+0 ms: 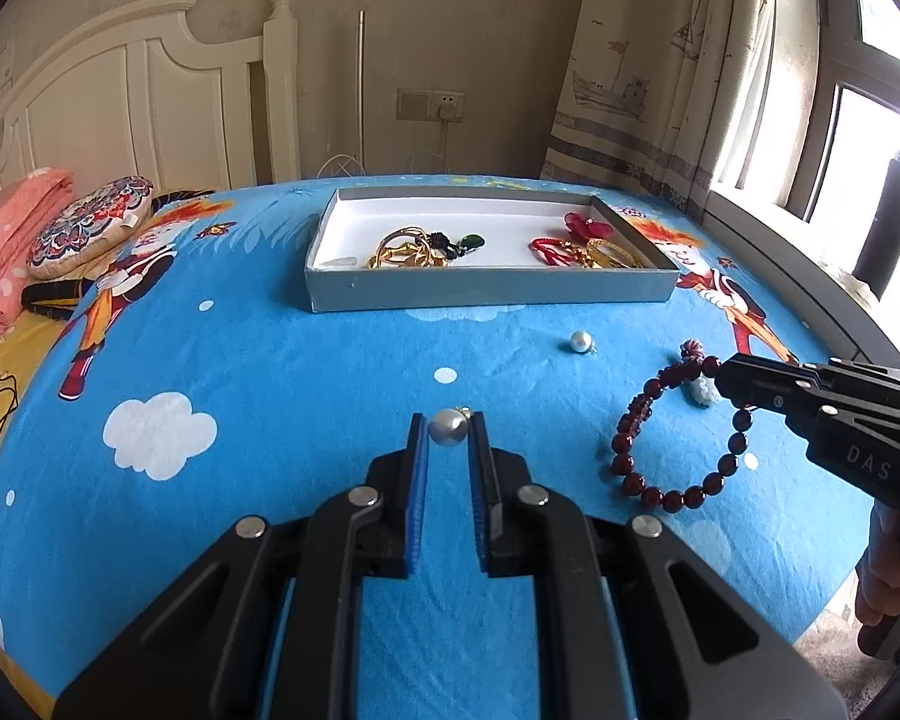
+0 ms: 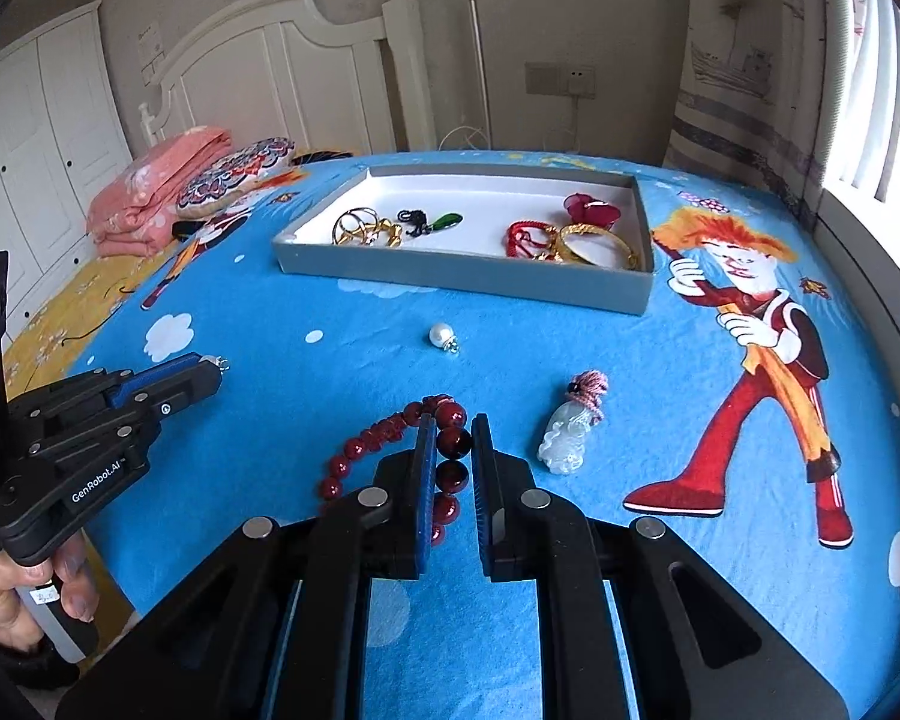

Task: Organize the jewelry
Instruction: 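Grasp the red bead bracelet with the right tool while the left tool holds the pearl, then carry the pearl and red bead bracelet into the tray and open both tools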

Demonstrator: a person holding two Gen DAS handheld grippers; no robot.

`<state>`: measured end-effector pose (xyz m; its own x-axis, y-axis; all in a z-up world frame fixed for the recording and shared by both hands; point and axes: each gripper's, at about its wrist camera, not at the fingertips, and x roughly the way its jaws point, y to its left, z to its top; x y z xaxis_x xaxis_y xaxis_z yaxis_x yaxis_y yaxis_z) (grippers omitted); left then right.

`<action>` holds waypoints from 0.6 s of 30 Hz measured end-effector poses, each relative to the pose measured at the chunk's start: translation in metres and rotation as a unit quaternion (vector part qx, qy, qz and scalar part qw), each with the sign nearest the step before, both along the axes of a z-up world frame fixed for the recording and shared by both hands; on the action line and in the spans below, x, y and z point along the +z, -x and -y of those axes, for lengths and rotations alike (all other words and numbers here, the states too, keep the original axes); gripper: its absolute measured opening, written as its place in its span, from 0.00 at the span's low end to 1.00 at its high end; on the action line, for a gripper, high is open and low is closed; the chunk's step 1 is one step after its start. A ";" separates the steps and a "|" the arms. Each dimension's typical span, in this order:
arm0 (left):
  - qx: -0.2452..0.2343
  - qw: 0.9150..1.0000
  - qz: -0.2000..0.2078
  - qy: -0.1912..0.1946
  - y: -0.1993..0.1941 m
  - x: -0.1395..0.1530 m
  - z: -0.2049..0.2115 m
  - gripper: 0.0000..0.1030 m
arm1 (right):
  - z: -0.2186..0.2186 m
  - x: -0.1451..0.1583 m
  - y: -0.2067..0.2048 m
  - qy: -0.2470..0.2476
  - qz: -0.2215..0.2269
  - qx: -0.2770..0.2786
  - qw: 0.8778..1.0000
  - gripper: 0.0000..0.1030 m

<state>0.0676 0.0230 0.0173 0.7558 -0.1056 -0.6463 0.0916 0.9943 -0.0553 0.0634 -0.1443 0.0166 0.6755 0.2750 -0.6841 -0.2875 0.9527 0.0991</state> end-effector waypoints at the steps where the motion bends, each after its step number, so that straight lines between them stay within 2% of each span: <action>1: -0.001 1.000 0.001 -0.001 -0.001 0.001 0.001 0.13 | 0.001 0.002 0.000 -0.001 0.003 -0.004 1.000 0.11; 9: 0.004 1.000 0.007 -0.014 -0.008 0.010 0.008 0.13 | 0.011 0.014 -0.002 -0.009 0.021 -0.036 0.999 0.11; 18: 0.022 0.999 0.034 -0.018 -0.027 0.034 0.006 0.13 | 0.016 0.022 -0.005 -0.011 0.038 -0.082 0.996 0.11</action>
<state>0.0945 0.0168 0.0511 0.8013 -0.0482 -0.5963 0.0496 0.9987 -0.0141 0.0686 -0.1600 0.0388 0.7618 0.1712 -0.6248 -0.1359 0.9852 0.1042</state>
